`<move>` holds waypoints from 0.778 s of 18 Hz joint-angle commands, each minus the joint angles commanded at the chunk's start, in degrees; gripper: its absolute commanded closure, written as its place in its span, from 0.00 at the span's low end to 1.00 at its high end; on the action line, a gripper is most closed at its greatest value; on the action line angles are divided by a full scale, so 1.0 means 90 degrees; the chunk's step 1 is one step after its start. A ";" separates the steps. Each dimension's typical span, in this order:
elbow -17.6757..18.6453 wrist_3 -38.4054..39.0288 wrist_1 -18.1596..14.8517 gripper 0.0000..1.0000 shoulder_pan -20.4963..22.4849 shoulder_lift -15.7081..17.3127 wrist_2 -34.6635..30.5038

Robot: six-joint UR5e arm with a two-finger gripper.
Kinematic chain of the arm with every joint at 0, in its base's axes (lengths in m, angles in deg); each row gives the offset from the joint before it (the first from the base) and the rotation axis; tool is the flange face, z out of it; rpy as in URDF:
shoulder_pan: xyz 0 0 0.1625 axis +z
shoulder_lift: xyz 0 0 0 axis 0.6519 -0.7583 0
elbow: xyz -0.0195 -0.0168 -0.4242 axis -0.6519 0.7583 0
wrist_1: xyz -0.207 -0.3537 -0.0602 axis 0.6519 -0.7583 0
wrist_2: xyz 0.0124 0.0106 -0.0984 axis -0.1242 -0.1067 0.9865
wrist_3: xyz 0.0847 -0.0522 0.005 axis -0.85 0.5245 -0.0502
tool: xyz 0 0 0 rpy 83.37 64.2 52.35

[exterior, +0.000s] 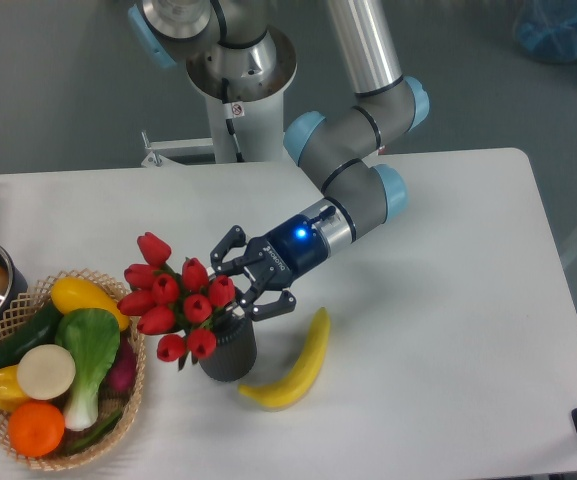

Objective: Insert the flowers into the vase
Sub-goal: 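Push the tulips further down into the vase and open the gripper, then withdraw the open gripper up and away from the tulips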

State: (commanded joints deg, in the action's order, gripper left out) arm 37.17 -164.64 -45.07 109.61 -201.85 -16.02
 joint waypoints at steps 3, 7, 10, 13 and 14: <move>-0.0039 -0.0039 0.0010 0.00 0.0097 0.0020 -0.0039; -0.0020 0.0009 -0.0010 0.00 0.0361 0.0340 -0.0117; -0.0019 -0.0087 0.0000 0.00 0.0770 0.0654 -0.1265; -0.0146 -0.0234 0.0010 0.00 0.1180 0.0858 -0.2302; -0.0214 -0.0234 0.0000 0.00 0.1365 0.0975 -0.2585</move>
State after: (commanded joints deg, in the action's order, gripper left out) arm 35.24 -166.75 -45.07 121.90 -193.07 -39.29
